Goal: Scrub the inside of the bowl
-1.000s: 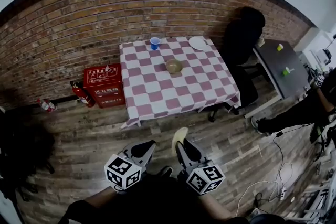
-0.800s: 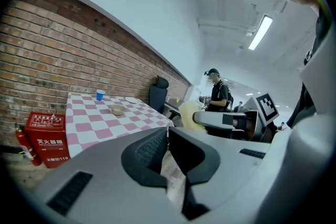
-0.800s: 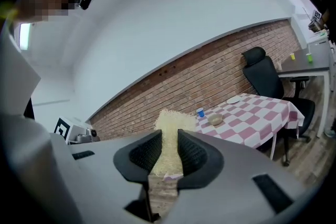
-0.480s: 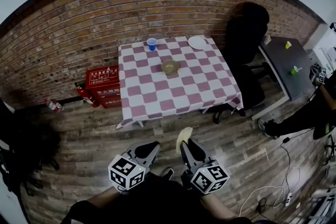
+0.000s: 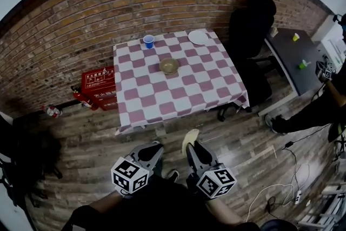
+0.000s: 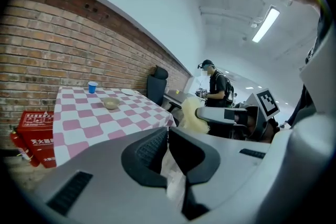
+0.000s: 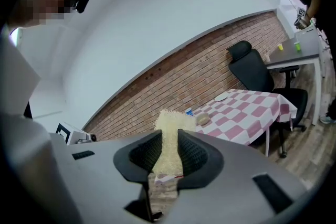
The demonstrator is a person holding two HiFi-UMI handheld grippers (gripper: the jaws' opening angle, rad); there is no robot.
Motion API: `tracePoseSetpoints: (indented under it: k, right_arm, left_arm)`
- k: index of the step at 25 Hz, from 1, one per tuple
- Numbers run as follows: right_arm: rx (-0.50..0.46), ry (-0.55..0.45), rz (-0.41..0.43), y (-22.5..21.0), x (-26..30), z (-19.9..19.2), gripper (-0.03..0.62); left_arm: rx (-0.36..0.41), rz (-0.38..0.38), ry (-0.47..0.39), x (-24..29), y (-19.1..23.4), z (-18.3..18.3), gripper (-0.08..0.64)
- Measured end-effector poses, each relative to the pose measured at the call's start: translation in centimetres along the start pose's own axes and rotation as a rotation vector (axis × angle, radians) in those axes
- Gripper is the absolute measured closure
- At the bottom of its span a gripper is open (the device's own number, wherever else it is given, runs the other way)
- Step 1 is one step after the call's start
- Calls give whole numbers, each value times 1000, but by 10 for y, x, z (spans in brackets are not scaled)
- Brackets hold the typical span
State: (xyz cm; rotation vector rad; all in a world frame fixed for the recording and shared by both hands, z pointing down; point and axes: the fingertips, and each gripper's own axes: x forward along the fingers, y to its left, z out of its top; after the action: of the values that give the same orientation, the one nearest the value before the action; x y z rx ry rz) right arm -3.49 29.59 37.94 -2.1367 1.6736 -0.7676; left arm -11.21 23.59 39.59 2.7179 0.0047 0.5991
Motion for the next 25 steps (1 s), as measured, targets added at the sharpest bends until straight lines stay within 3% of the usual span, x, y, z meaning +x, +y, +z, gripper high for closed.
tracePoseSetpoints:
  k: [5,8,14,25]
  right_arm:
    - [-6,-38,-88,-25,28,27,489]
    - [-16,-33,-121,-37,54,42,489]
    - [-35,2,-136,-49,128,63,489]
    - [-66,105,-134,-47,221,71,489]
  left_arm:
    - [54,-117,-3,43,12,32,537]
    - [15,-168,-21,64,35,52,537]
    - [-9,-184,-45,96,96,94,537]
    - [-103,-142,-32,116,192,114,537]
